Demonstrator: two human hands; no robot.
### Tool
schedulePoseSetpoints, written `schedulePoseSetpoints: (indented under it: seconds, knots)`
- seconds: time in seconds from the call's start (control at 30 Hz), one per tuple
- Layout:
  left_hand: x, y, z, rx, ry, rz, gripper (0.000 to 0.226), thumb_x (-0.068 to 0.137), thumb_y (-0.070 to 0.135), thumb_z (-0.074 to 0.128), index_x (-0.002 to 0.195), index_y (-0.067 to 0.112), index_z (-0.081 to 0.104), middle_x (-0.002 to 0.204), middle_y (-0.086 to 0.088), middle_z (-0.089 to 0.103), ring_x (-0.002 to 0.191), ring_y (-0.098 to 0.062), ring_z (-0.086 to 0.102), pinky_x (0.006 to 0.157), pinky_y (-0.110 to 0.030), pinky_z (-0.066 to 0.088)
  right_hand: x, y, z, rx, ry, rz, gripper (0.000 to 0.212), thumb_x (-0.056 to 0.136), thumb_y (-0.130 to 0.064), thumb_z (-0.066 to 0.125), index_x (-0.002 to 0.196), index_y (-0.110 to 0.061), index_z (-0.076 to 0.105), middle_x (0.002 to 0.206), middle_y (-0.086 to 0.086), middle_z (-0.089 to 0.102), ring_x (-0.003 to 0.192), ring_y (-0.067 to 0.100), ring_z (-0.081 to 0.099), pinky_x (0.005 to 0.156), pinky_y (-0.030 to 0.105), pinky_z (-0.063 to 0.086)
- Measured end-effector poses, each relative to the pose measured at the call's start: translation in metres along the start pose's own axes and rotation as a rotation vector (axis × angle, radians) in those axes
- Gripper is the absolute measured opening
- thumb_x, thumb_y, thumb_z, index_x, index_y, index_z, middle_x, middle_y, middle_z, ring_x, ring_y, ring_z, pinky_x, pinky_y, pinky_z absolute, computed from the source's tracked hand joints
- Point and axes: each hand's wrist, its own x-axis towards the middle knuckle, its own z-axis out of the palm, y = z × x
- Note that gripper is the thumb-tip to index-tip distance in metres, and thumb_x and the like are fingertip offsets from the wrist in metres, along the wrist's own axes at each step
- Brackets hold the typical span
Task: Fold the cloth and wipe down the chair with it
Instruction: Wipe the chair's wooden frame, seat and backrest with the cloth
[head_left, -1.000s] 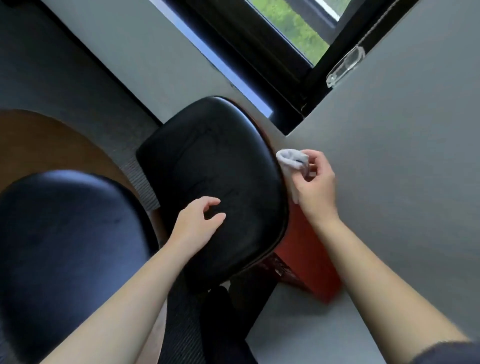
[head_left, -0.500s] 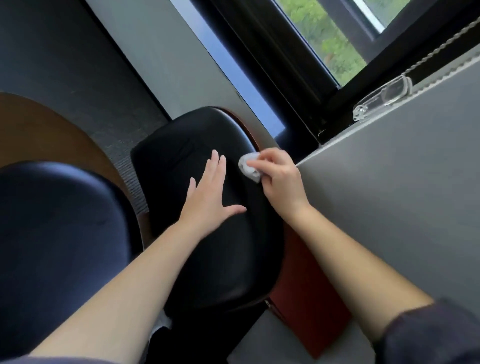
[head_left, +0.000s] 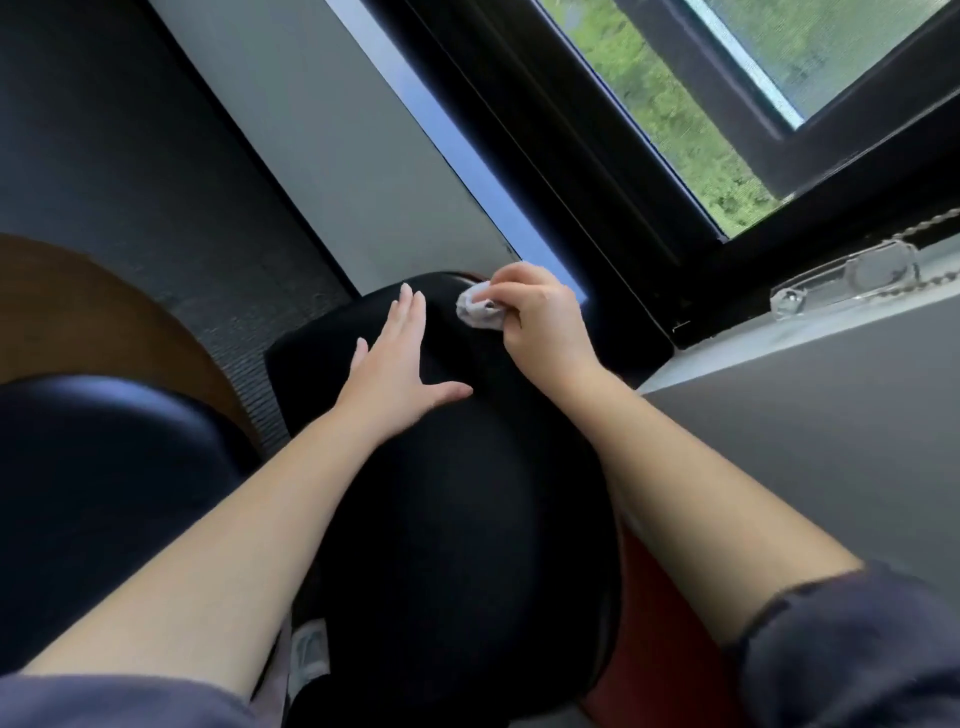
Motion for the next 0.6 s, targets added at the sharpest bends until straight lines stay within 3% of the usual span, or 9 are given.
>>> schedulePoseSetpoints:
  seconds: [0.13,0.27,0.43,0.6]
  knots:
    - [0.006,-0.006,-0.002,-0.005,-0.059,0.01,0.117,0.079,0.047,0.076,0.157,0.02,-0.008,0.163,0.009,-0.017,0.15,-0.006,-0.008,0.122,-0.053,0.007,0.045,-0.001,0.02,-0.073,-0.161,-0.004,0.031,0.076,-0.013,0.044,0.079,-0.014,0.075,0.086,-0.007,0.06,0.084,0.017,0.058,0.071,0.044,0.052]
    - [0.007,-0.005,-0.006,0.018,-0.086,0.022,0.118,0.08,0.045,0.076,0.157,0.024,-0.011,0.163,0.008,-0.014,0.151,-0.009,0.0,0.121,-0.053,0.006,0.075,-0.006,0.028,-0.288,-0.374,-0.023,0.028,0.077,-0.003,0.049,0.086,-0.013,0.073,0.096,0.001,0.064,0.09,0.026,0.059,0.075,0.039,0.051]
    - [0.008,-0.006,-0.015,0.085,-0.164,0.025,0.113,0.082,0.048,0.073,0.157,0.022,-0.008,0.162,0.01,-0.018,0.151,-0.01,0.001,0.121,-0.053,0.007,-0.001,0.003,-0.017,-0.062,-0.121,0.047,0.036,0.068,-0.001,0.043,0.08,-0.011,0.075,0.09,0.0,0.065,0.086,0.02,0.062,0.074,0.035,0.052]
    - [0.009,-0.01,-0.017,0.166,-0.159,0.051,0.113,0.084,0.046,0.072,0.157,0.021,-0.01,0.162,0.008,-0.02,0.151,-0.012,0.006,0.121,-0.054,0.009,0.002,0.001,-0.018,0.014,-0.09,0.097,0.037,0.071,-0.004,0.042,0.084,-0.01,0.076,0.091,0.003,0.064,0.085,0.021,0.062,0.076,0.038,0.051]
